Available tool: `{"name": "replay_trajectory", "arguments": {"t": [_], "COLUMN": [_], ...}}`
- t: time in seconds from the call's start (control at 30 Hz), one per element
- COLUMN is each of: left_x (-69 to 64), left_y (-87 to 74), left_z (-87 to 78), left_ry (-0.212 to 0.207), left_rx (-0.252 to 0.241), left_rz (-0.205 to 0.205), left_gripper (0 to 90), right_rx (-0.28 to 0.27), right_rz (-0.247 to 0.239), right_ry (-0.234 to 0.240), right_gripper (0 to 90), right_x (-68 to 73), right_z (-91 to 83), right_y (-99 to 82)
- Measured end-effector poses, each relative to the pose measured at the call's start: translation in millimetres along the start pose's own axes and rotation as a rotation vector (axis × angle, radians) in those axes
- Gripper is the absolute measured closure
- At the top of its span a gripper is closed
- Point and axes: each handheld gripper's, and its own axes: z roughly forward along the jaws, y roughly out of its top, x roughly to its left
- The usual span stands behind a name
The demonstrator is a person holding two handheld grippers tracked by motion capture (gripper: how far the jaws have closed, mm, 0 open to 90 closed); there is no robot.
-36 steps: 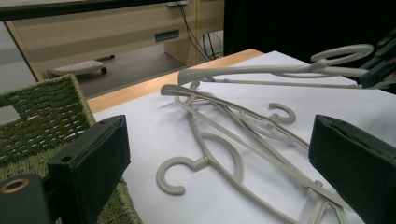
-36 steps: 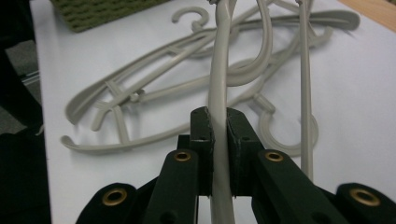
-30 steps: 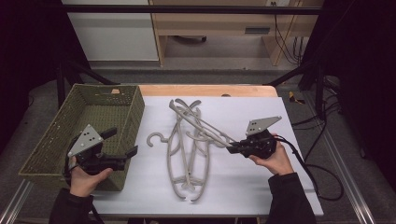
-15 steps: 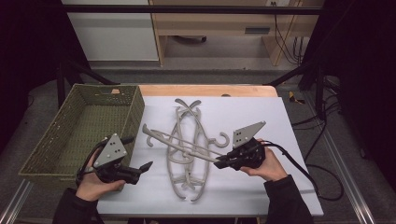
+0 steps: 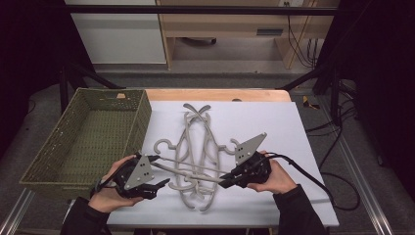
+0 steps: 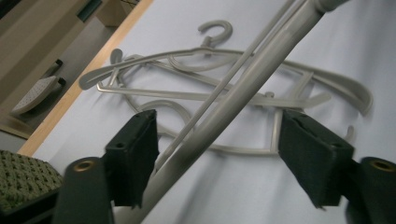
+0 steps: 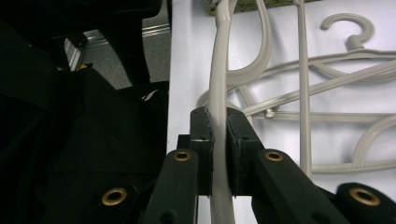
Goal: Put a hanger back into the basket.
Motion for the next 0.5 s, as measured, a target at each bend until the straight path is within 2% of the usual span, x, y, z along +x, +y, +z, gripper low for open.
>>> {"name": "replay_trajectory", "arguments": {"t": [0.03,0.07,0.1,0.13,0.17,0.2,0.23,0.33,0.5], "left_x": [0.0,-3.2,-3.2,-6.3,-6.3,-8.8,-8.8,-11.2,-11.6], "left_y": [0.0,0.7,0.7,1.0,1.0,1.1,1.1,0.7,-0.5], "left_z": [0.0,4.3,4.3,7.3,7.3,9.3,9.3,11.6,11.9], "left_ry": [0.000,-0.002,-0.002,-0.002,-0.002,-0.003,-0.003,0.005,0.002], "left_rx": [0.000,0.022,0.022,0.040,0.040,0.057,0.057,0.073,0.070], "left_rz": [0.000,0.032,0.032,0.067,0.067,0.098,0.098,0.138,0.153], "left_gripper": [31.3,33.8,36.9,39.8,42.4,45.9,47.6,56.1,66.4], "right_rx": [0.000,0.007,0.007,0.018,0.018,0.021,0.021,0.018,0.026], "right_rz": [0.000,-0.009,-0.009,-0.011,-0.011,-0.017,-0.017,-0.020,-0.018], "right_ry": [0.000,0.013,0.013,0.023,0.023,0.031,0.031,0.044,0.055], "right_gripper": [82.7,82.7,82.7,82.7,82.7,82.7,82.7,82.7,82.6], "right_x": [0.0,0.4,0.4,1.1,1.1,1.7,1.7,2.5,2.1], "right_z": [0.0,1.5,1.5,2.7,2.7,3.6,3.6,4.7,5.5], "right_y": [0.0,0.4,0.4,1.0,1.0,1.2,1.2,1.6,1.4]}}
